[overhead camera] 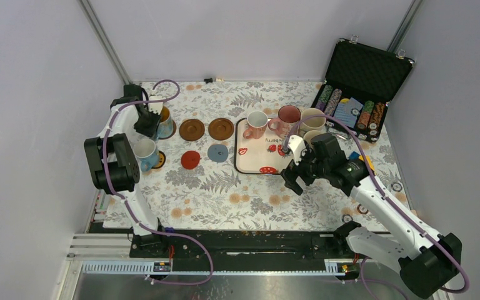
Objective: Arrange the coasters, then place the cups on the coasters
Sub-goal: Place the cup on the coaster, then pick up the cup from the tray.
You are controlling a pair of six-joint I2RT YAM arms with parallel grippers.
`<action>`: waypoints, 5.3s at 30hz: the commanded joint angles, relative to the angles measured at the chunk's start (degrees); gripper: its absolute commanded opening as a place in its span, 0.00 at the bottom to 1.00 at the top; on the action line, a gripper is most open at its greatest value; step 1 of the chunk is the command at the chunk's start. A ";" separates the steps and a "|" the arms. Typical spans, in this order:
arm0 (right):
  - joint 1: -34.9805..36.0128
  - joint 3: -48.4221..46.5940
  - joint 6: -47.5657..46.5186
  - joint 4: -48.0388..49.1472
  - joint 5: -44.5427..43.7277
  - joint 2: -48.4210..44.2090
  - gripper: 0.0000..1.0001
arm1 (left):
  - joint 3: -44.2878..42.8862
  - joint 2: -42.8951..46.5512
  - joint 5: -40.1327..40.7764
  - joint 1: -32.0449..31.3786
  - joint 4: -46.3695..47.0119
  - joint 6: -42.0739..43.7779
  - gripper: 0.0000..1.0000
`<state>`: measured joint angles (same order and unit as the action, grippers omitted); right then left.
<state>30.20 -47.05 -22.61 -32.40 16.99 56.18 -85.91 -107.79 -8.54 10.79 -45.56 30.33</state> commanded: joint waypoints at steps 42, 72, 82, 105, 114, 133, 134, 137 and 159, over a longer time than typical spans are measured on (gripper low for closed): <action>-0.50 -0.81 2.32 4.62 -10.04 -1.25 1.00 | 7.18 39.51 5.60 -20.98 -5.88 1.63 0.99; -5.69 1.04 4.84 14.47 -34.18 0.04 1.00 | 14.84 33.92 7.37 -46.52 -2.38 -4.25 0.99; -6.04 -6.38 10.44 11.42 -25.17 3.19 1.00 | 30.07 55.13 21.37 -44.64 -0.63 -6.19 0.99; 3.93 -43.73 9.51 13.15 -53.58 48.50 1.00 | 51.75 84.69 16.24 -27.85 12.41 -16.42 0.98; 4.65 -54.64 5.30 14.10 -58.39 59.97 1.00 | 52.28 87.34 14.75 -26.90 12.55 -16.16 0.98; 4.87 -42.22 5.86 7.96 -56.45 52.64 0.98 | 52.42 87.79 14.56 -26.82 12.59 -16.07 0.99; 4.86 -41.08 5.83 7.92 -56.43 51.54 0.98 | 52.36 87.91 14.59 -26.84 12.58 -16.09 0.99; 4.77 -37.75 6.19 7.96 -55.74 48.86 0.98 | 52.37 87.95 14.51 -26.70 12.54 -16.13 0.99; 4.70 -34.27 11.27 6.03 -44.63 47.71 0.90 | 52.54 88.69 14.13 -25.59 12.61 -16.17 0.99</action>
<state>34.61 -80.07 -12.38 -25.04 -29.06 103.98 -33.28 -19.57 6.22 -15.27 -36.23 14.76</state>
